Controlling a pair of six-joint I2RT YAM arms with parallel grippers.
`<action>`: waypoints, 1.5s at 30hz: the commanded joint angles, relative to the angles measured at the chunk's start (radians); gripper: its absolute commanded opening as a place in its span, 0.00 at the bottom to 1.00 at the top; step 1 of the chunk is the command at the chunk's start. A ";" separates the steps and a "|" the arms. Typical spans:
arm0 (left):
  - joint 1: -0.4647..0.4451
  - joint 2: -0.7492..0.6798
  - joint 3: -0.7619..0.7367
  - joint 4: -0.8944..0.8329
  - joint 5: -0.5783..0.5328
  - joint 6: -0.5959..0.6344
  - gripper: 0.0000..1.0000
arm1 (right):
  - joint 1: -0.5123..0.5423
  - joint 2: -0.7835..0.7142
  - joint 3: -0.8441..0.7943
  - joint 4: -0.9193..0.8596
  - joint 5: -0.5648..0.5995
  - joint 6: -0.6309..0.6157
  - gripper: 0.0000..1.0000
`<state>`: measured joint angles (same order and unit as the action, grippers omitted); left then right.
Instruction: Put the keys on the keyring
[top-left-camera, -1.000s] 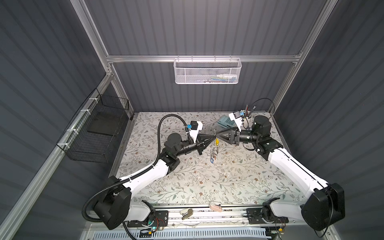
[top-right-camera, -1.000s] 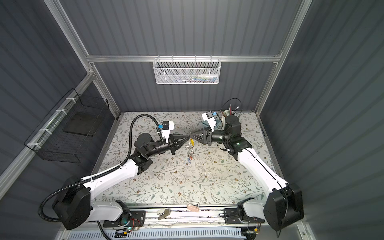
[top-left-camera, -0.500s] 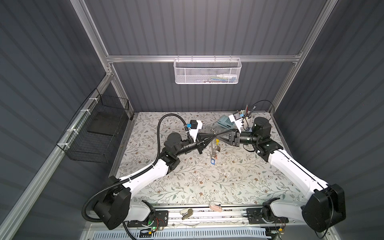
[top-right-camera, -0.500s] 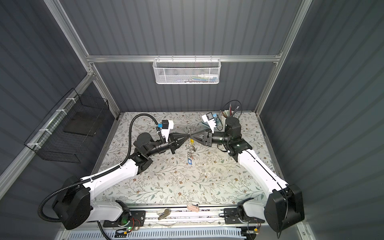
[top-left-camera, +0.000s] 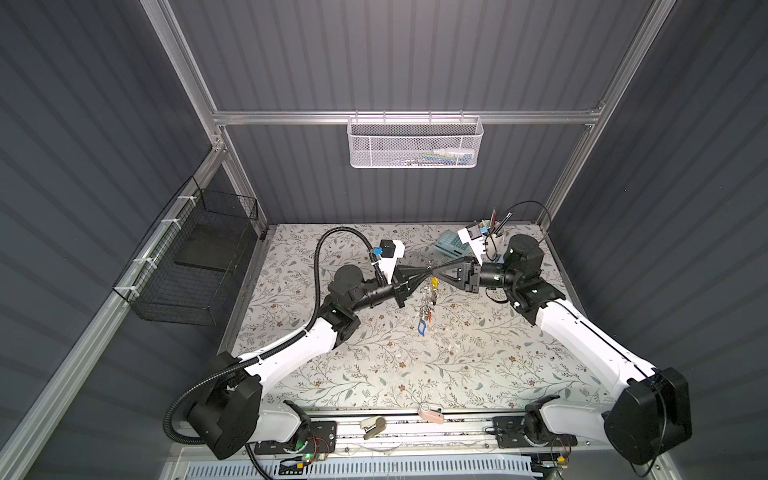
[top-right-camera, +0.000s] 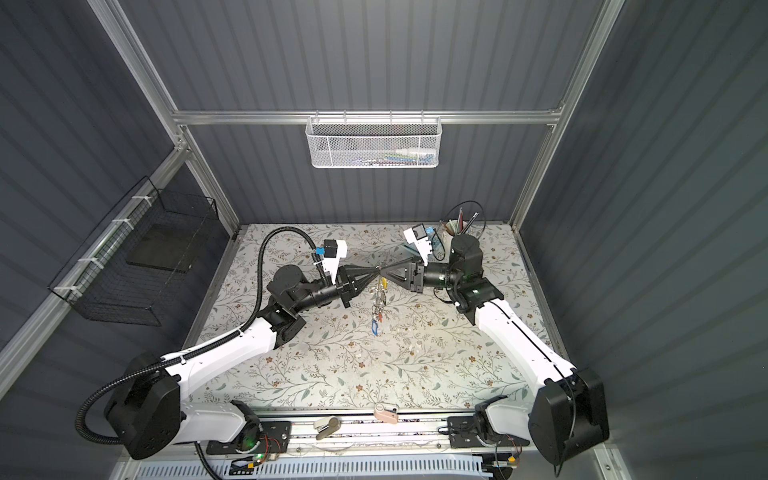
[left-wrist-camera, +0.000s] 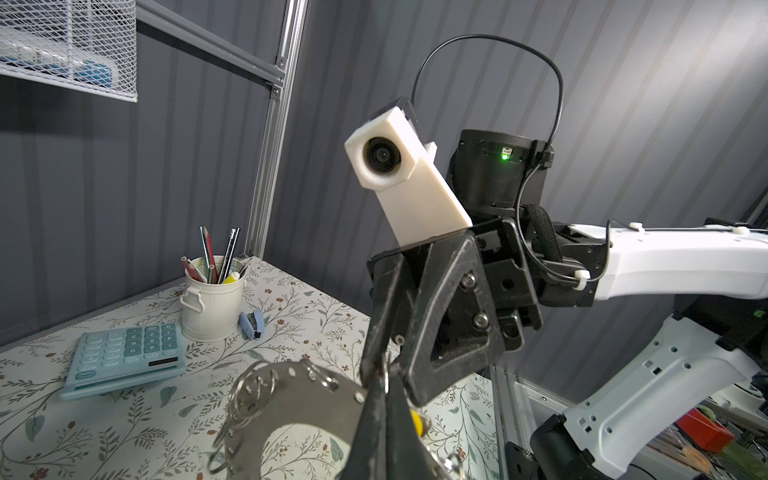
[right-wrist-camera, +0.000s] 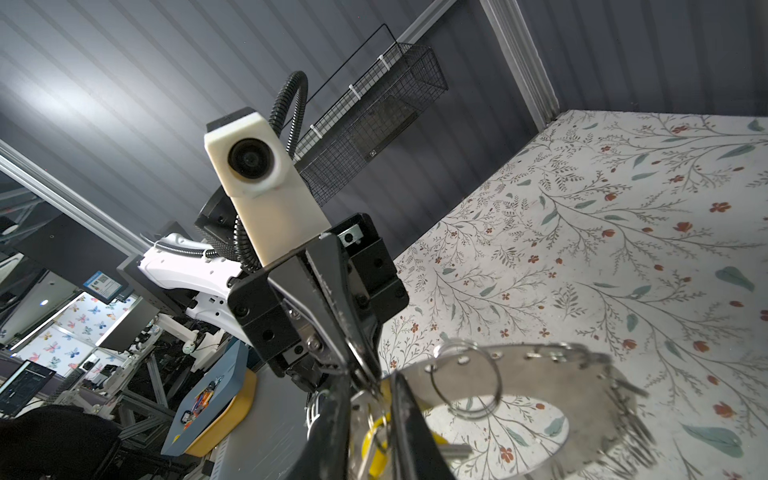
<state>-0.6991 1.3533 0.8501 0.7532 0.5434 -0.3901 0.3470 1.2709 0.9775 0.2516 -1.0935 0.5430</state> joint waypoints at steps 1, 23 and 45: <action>-0.002 -0.009 0.037 0.023 0.000 -0.006 0.00 | 0.006 0.012 -0.005 0.046 -0.019 0.017 0.18; -0.002 0.007 0.044 0.015 -0.009 -0.008 0.00 | 0.007 0.012 -0.010 0.045 -0.013 0.012 0.00; 0.046 -0.002 0.040 -0.047 -0.002 -0.030 0.13 | 0.006 0.014 0.024 -0.032 0.002 -0.051 0.00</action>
<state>-0.6754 1.3537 0.8646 0.6872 0.5323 -0.4049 0.3470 1.2842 0.9668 0.2424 -1.0771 0.5140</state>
